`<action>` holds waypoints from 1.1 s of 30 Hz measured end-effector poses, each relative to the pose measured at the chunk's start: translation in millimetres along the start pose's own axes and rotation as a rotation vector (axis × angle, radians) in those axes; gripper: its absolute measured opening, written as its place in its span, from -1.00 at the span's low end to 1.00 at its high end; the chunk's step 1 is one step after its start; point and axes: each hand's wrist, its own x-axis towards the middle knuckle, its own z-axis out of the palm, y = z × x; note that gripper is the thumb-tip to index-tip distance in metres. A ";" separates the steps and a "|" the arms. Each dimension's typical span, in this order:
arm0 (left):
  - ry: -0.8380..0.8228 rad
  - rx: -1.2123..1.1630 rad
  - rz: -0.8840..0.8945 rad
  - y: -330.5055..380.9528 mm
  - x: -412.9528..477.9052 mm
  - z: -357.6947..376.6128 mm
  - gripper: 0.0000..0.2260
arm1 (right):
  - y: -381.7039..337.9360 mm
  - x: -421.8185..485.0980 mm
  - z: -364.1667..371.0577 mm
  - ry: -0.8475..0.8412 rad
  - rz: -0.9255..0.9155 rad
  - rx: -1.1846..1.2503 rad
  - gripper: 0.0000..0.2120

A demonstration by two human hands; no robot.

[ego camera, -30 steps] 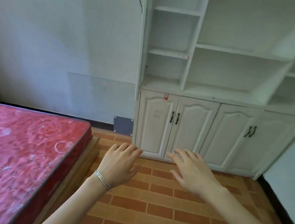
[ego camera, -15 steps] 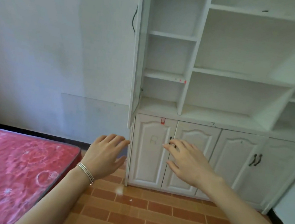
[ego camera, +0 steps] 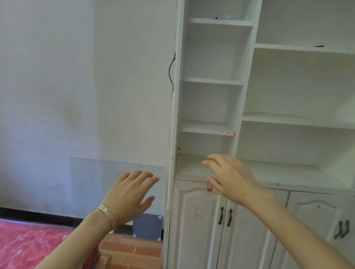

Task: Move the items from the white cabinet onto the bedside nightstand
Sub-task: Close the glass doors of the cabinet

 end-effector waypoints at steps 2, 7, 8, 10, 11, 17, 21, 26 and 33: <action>0.007 -0.005 -0.011 -12.4 5.4 9.6 -0.59 | 4.2 17.7 6.3 -0.001 -0.013 -0.018 -0.58; -0.024 0.005 0.010 -31.0 18.2 41.7 -0.62 | 20.1 66.7 22.6 0.023 -0.069 -0.041 -0.59; -0.042 -0.001 0.004 -33.3 20.9 50.1 -0.60 | 24.3 76.4 25.8 0.030 -0.074 -0.036 -0.60; -0.053 0.005 -0.004 -37.1 28.7 68.4 -0.62 | 35.1 93.8 32.3 0.056 -0.083 -0.027 -0.61; -0.048 0.005 -0.004 -38.4 34.4 77.2 -0.63 | 41.5 100.8 35.4 0.076 -0.090 -0.023 -0.61; -0.059 0.074 -0.012 -53.2 99.0 116.5 -0.39 | 100.0 125.6 64.0 0.130 -0.126 -0.040 -0.64; -0.102 0.119 -0.063 -71.4 150.5 140.3 -0.26 | 141.5 131.6 86.9 0.137 -0.131 -0.024 -0.64; -0.098 0.125 -0.118 -79.9 177.6 168.0 -0.17 | 171.9 138.8 120.6 0.158 -0.151 0.006 -0.63; -0.124 0.230 0.004 -95.6 180.1 178.5 -0.12 | 190.1 155.5 158.9 0.136 -0.180 0.021 -0.65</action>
